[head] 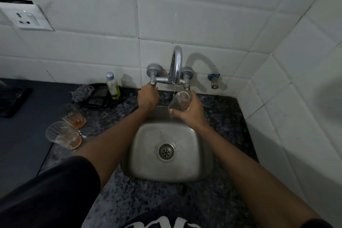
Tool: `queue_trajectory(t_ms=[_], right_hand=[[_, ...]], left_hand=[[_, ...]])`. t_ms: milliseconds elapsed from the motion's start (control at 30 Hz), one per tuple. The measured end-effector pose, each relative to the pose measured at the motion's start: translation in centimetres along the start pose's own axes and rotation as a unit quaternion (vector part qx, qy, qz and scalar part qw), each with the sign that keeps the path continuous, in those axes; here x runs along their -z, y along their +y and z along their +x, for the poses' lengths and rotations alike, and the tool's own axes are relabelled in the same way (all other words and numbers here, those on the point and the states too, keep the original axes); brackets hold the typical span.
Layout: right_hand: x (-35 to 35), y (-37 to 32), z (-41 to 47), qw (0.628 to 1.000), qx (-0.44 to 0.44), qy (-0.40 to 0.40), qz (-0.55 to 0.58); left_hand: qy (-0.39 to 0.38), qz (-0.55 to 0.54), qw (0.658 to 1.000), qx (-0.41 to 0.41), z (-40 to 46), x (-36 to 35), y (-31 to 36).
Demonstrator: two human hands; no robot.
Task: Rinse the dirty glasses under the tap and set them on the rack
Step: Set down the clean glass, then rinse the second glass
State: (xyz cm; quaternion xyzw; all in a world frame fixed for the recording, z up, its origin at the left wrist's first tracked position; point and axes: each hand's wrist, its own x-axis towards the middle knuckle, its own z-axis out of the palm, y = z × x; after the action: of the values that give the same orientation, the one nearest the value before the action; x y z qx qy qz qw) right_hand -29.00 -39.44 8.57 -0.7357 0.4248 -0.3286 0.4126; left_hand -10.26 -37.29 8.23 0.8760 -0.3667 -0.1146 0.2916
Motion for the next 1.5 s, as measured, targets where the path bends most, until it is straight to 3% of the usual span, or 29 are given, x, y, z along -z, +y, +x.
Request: queue_trajectory(t_ms=[133, 667, 1033, 1167, 1500], right_hand=[[-0.2, -0.3, -0.1, 1.0, -0.012, -0.019, -0.015], [-0.3, -0.7, -1.8, 0.999, 0.001, 0.03, -0.035], [-1.1, 0.3, -2.5, 0.998, -0.01, 0.014, -0.052], [-1.5, 0.4, -2.7, 0.996, -0.025, -0.036, -0.077], [-1.2, 1.0, -4.1, 0.997, -0.014, -0.045, -0.065]], left_hand=[[-0.005, -0.003, 1.0, -0.002, 0.0, 0.0, -0.1], [-0.024, 0.038, 0.998, -0.036, 0.1, 0.8, -0.8], [-0.068, 0.017, 0.998, -0.001, -1.7, 1.2, -2.7], [-0.061, 0.027, 0.998, -0.003, -2.8, 1.5, -3.5], [-0.045, 0.033, 0.998, -0.006, -7.3, 1.0, -3.8]])
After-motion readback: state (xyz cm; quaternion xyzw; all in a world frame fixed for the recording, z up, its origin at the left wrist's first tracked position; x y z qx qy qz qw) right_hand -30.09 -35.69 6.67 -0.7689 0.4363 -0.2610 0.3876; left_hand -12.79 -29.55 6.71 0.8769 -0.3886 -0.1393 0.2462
